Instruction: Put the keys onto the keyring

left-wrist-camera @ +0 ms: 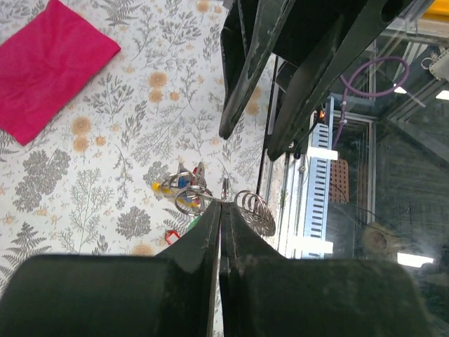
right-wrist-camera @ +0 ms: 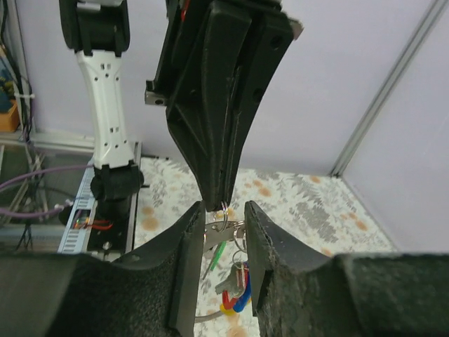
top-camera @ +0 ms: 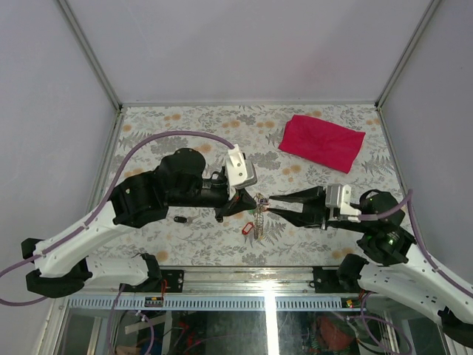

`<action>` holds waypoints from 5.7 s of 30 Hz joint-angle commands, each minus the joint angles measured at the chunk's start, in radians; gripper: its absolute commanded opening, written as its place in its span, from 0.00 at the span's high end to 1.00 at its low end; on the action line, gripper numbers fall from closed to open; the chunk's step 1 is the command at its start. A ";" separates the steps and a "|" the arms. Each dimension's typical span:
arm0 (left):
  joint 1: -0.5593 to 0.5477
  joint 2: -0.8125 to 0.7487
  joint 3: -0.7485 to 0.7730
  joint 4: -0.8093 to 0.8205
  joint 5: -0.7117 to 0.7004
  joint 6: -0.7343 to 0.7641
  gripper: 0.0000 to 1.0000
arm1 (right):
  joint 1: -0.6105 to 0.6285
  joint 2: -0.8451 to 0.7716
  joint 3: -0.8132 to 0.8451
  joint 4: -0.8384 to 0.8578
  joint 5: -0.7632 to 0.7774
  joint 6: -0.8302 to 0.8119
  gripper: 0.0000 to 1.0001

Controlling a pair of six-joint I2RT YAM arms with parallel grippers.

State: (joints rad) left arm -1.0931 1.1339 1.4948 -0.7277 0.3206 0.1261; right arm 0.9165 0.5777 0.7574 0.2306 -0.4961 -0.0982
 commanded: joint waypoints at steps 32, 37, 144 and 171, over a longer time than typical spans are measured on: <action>-0.008 0.004 0.059 -0.015 0.018 0.043 1.00 | 0.001 0.137 0.085 -0.035 -0.096 0.040 1.00; -0.007 -0.047 0.029 0.049 0.020 0.031 0.84 | 0.002 0.125 0.062 0.031 -0.108 0.079 1.00; 0.422 -0.254 -0.509 0.322 -0.042 -0.157 1.00 | -0.221 0.491 0.004 -0.423 0.218 0.542 0.49; 0.510 -0.234 -0.543 0.357 -0.054 -0.122 1.00 | -0.337 1.133 0.086 -0.129 -0.295 0.344 0.45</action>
State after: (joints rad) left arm -0.5926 0.8963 0.9401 -0.4488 0.2466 -0.0067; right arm 0.5842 1.6749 0.8124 0.0490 -0.7376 0.2653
